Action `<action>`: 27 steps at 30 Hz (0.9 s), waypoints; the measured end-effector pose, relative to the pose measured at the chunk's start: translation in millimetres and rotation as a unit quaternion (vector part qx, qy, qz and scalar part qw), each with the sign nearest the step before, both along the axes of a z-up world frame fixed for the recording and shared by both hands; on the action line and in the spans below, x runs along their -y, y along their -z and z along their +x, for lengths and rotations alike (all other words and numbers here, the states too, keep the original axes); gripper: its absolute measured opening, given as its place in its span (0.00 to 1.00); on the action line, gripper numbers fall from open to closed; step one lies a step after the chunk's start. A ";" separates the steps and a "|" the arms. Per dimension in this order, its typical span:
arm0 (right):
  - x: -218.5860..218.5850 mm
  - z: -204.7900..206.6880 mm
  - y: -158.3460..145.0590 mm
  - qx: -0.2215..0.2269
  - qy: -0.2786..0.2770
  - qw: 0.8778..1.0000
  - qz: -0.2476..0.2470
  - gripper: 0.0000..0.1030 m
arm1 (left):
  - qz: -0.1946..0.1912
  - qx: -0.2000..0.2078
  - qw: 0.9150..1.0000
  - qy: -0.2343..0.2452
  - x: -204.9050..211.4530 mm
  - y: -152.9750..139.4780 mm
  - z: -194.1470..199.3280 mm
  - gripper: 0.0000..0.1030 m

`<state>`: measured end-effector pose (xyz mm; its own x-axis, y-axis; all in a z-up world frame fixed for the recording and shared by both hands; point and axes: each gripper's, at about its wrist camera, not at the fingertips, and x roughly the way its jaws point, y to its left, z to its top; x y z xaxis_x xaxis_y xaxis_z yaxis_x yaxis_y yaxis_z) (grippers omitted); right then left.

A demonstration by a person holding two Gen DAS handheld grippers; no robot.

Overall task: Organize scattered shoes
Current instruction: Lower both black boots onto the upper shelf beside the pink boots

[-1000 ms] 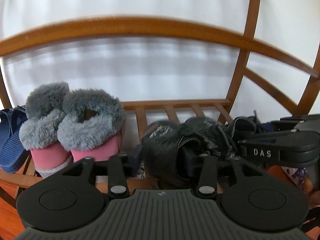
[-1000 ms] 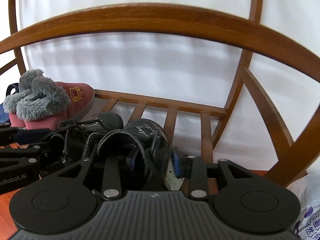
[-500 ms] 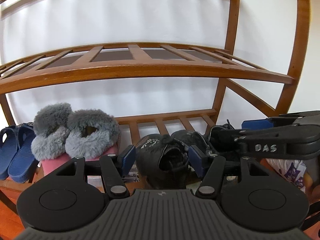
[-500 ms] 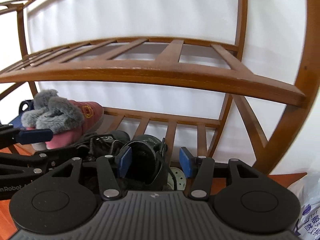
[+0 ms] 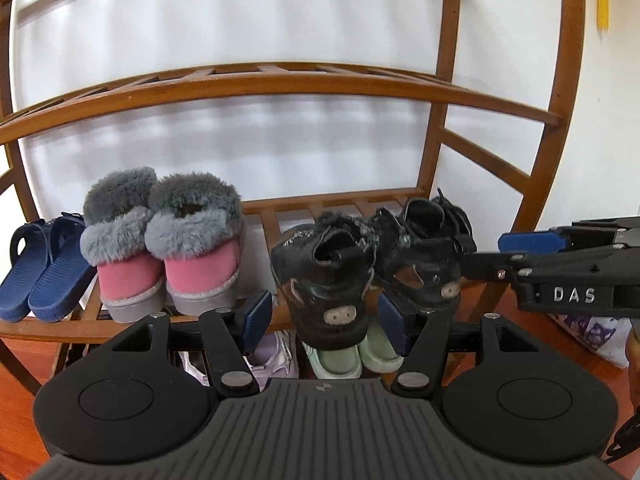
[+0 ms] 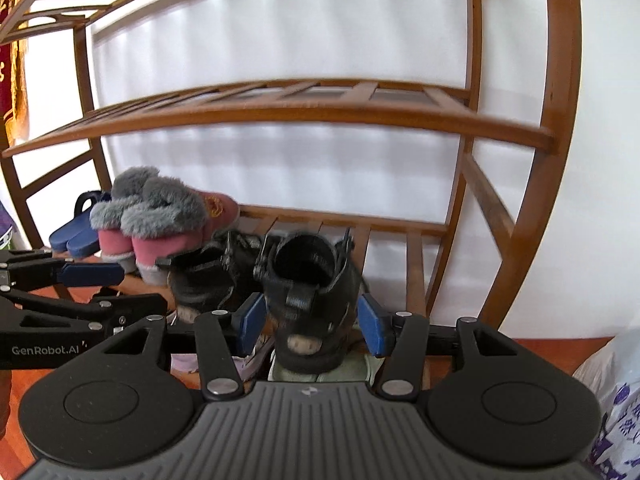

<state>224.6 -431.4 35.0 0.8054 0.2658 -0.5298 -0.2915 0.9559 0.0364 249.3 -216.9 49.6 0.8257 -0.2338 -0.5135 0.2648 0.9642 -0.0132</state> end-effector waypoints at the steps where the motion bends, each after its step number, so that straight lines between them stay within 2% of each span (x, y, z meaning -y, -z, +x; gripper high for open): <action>1: 0.3 -0.9 4.7 -0.004 -0.002 1.000 0.000 0.55 | 0.003 0.002 1.000 -0.002 1.2 1.9 -0.6 0.58; 4: 0.2 -1.3 14.5 -0.010 -0.005 1.000 0.001 0.52 | 0.004 0.000 1.000 -0.004 3.9 11.3 1.3 0.50; 8: 1.2 3.8 30.3 -0.023 -0.005 1.000 0.000 0.49 | 0.007 -0.016 1.000 -0.007 7.1 24.5 9.0 0.27; 9: 1.5 5.6 32.6 -0.024 -0.005 1.000 0.000 0.49 | 0.005 -0.023 1.000 -0.006 7.7 27.7 11.7 0.25; 15: 0.4 17.6 42.4 -0.034 -0.008 0.999 0.005 0.44 | 0.001 -0.035 0.999 -0.007 11.7 40.0 24.3 0.26; 27: -11.1 45.1 45.9 -0.035 -0.016 0.999 0.018 0.44 | -0.009 -0.031 0.999 -0.021 9.8 38.9 51.7 0.28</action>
